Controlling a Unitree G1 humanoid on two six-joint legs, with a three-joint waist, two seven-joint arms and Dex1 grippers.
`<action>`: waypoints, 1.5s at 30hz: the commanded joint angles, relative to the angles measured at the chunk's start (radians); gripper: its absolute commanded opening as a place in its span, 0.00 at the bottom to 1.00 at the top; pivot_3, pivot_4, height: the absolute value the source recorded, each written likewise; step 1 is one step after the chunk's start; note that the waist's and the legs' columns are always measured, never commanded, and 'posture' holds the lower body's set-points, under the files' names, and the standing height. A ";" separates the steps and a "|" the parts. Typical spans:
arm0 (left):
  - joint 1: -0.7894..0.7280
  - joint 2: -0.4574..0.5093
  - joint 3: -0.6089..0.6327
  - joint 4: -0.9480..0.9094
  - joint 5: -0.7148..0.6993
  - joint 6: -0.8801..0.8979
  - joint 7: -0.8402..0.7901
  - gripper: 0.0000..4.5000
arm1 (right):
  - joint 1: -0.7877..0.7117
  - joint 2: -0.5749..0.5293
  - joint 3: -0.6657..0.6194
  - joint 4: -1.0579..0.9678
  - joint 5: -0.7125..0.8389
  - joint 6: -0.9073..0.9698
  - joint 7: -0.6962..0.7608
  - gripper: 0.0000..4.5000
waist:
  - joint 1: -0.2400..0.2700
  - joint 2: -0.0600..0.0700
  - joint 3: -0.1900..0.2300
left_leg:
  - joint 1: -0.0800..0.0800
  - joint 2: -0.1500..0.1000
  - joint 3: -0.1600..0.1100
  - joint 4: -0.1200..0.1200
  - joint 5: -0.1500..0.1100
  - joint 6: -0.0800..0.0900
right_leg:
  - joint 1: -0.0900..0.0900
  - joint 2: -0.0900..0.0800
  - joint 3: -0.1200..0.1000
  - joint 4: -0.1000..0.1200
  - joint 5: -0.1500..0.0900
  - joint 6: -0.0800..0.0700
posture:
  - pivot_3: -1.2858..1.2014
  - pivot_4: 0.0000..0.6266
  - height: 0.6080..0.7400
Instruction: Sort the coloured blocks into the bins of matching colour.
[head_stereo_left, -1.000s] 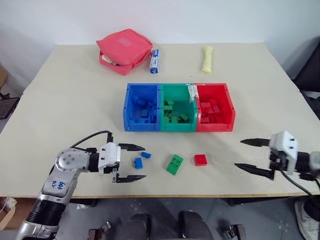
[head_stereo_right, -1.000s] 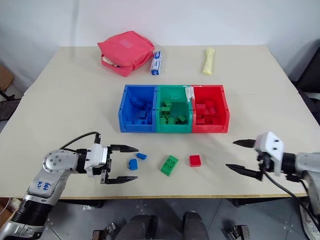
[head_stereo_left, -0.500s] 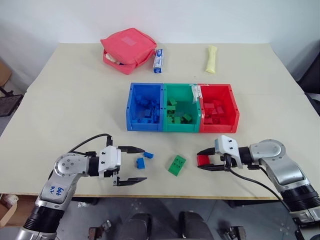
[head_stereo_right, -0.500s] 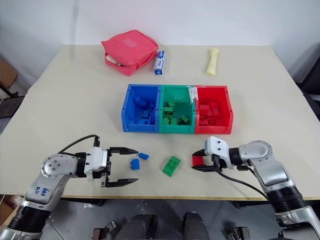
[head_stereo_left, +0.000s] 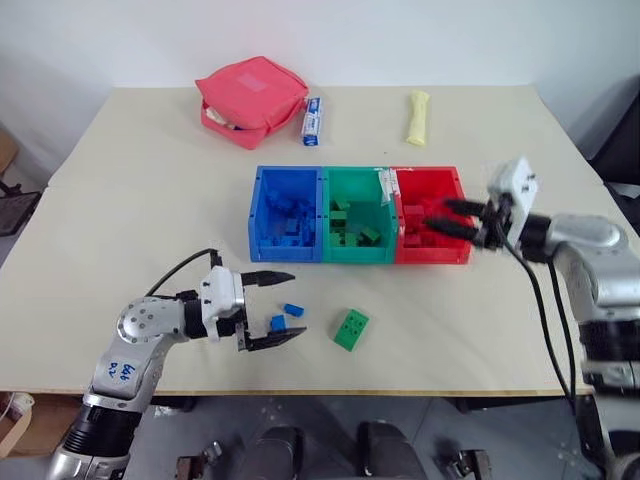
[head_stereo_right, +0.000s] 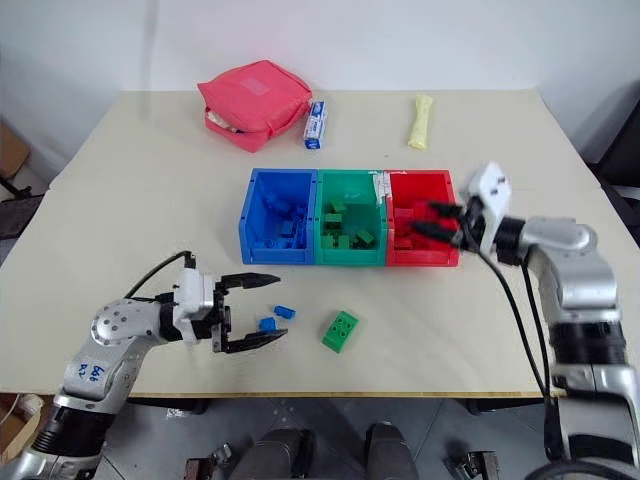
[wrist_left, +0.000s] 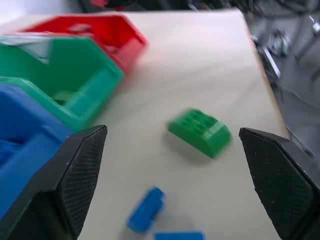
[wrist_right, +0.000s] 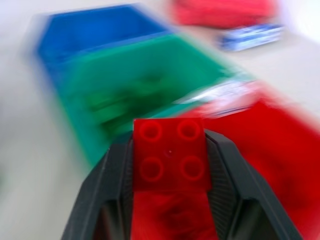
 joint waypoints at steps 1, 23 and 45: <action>-0.006 -0.012 0.024 -0.032 -0.029 0.020 0.030 1.00 | -0.072 0.036 -0.005 0.139 -0.066 -0.078 -0.105 0.33 | -0.001 0.000 0.000 | 0.000 0.000 0.000 -0.001 0.000 0.000 | -0.001 0.000 0.000 0.000 0.000 0.000 | 0.52 0.24 1.00; 0.005 0.099 0.046 0.102 0.027 -0.080 -0.098 1.00 | 0.449 -0.199 -0.024 -0.160 -0.004 -0.386 0.378 0.99 | -0.002 0.000 0.000 | 0.000 0.000 0.002 0.000 0.000 0.000 | -0.001 0.000 0.000 0.001 0.000 0.000 | 0.52 0.24 1.00; 0.131 0.115 0.084 0.031 -0.001 -0.100 -0.141 1.00 | -0.016 0.187 0.504 0.087 -0.269 -0.592 0.535 0.99 | 0.002 0.000 0.000 | 0.000 0.002 -0.001 -0.001 0.000 -0.001 | -0.001 0.001 -0.001 0.001 0.000 -0.001 | 0.52 0.24 1.00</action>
